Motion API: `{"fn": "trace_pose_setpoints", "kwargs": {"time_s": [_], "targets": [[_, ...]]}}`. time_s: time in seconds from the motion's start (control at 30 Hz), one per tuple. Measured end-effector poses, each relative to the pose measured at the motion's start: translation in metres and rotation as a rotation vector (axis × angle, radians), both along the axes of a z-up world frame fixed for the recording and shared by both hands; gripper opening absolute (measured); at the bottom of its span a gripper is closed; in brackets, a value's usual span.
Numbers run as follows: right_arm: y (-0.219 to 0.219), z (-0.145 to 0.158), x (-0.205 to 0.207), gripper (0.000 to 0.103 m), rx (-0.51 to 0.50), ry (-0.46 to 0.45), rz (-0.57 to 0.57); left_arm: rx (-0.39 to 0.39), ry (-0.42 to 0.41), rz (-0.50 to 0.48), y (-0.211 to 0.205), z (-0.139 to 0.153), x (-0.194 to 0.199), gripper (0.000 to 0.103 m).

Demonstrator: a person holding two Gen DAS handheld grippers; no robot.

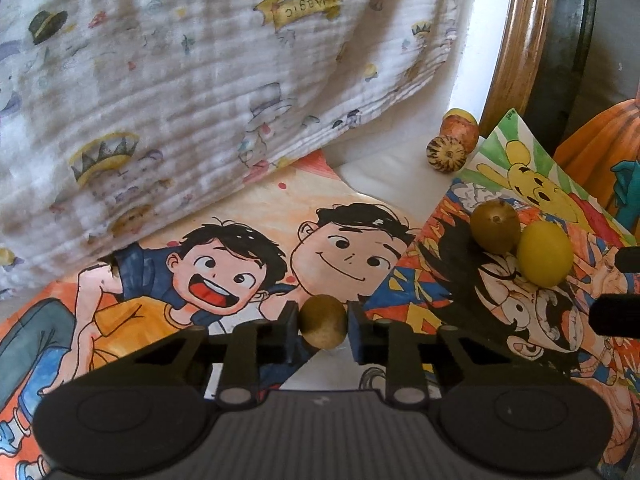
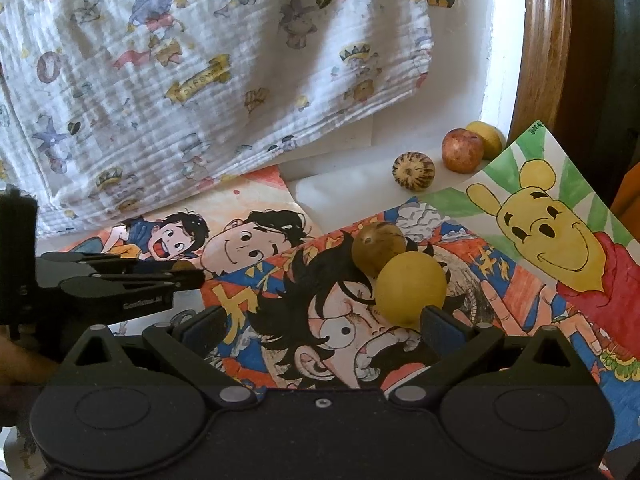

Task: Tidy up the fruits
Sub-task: 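Close left gripper on the small brown fruit while right gripper grasps the pale yellow fruit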

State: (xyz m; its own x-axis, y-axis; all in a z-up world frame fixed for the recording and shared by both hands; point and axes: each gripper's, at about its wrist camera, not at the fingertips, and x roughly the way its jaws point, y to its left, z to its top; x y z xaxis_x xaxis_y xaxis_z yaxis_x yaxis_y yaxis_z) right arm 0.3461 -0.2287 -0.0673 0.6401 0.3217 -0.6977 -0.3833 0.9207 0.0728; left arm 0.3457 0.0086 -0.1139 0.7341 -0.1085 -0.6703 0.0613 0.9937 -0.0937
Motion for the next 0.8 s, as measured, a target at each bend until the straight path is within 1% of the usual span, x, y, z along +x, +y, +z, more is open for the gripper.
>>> {"fn": "trace_pose_setpoints", "kwargs": {"time_s": [0.2, 0.37, 0.47, 0.57, 0.63, 0.7, 0.77, 0.8], "targets": [[-0.011, -0.01, 0.021, 0.102, 0.013, 0.017, -0.03, -0.003, -0.013, -0.006, 0.002, 0.004, -0.004, 0.028], [-0.024, -0.026, 0.05, 0.1, 0.009, 0.037, -0.091, -0.003, -0.014, -0.001, 0.002, 0.005, -0.005, 0.028], [-0.028, -0.038, 0.064, 0.095, -0.006, 0.06, -0.101, -0.004, -0.011, 0.0, 0.003, 0.004, -0.006, 0.028], [-0.03, -0.048, 0.074, 0.087, -0.016, 0.082, -0.111, -0.005, -0.008, 0.001, 0.003, 0.003, -0.007, 0.028], [-0.032, -0.053, 0.077, 0.086, -0.002, 0.094, -0.126, -0.006, -0.007, 0.002, 0.004, 0.003, -0.008, 0.028], [-0.033, -0.056, 0.08, 0.074, -0.001, 0.103, -0.137, -0.006, -0.007, 0.002, 0.004, 0.003, -0.008, 0.028], [-0.035, -0.057, 0.081, 0.072, 0.01, 0.108, -0.142, -0.006, -0.006, 0.002, 0.004, 0.003, -0.007, 0.028], [-0.035, -0.058, 0.081, 0.067, 0.01, 0.111, -0.14, -0.005, -0.005, 0.001, 0.004, 0.003, -0.007, 0.028]]}}
